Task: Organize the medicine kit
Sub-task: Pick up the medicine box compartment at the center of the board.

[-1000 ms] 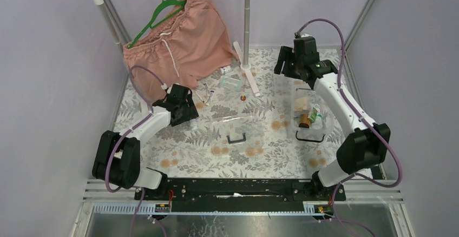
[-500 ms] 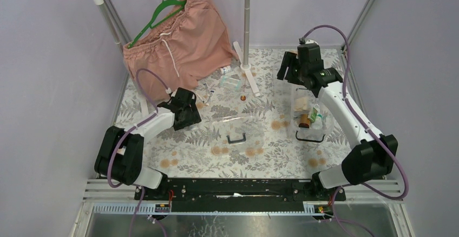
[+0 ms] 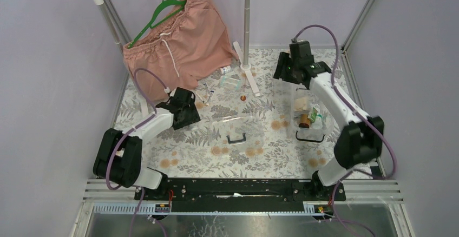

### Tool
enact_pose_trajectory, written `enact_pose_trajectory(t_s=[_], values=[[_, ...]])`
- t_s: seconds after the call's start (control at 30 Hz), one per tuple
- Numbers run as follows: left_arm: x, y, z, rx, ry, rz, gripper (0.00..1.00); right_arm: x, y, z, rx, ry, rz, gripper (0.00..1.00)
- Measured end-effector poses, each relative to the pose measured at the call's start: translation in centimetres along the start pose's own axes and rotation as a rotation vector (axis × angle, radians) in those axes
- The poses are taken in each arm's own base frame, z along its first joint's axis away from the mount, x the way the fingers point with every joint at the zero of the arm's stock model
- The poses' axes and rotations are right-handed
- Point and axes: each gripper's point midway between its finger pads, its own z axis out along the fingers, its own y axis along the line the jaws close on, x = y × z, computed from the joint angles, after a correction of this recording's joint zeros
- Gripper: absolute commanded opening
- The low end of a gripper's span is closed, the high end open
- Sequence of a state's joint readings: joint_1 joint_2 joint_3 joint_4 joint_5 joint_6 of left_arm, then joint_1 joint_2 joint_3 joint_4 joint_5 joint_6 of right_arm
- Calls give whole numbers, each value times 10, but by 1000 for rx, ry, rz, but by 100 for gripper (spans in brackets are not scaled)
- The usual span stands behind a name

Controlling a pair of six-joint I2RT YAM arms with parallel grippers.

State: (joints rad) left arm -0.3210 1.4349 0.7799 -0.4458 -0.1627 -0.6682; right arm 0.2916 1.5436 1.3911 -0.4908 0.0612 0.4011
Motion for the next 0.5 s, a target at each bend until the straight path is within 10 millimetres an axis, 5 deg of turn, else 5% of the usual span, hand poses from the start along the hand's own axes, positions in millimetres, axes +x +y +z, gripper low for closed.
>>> enact_pose_trajectory(t_s=[0.23,0.5], values=[[-18,-7,-12,23,-56,7,78,4,0,89,79,127,-31,54],[-32,-11,-31,51,-117,20,79,2,-18,142,204,166,-107,47]])
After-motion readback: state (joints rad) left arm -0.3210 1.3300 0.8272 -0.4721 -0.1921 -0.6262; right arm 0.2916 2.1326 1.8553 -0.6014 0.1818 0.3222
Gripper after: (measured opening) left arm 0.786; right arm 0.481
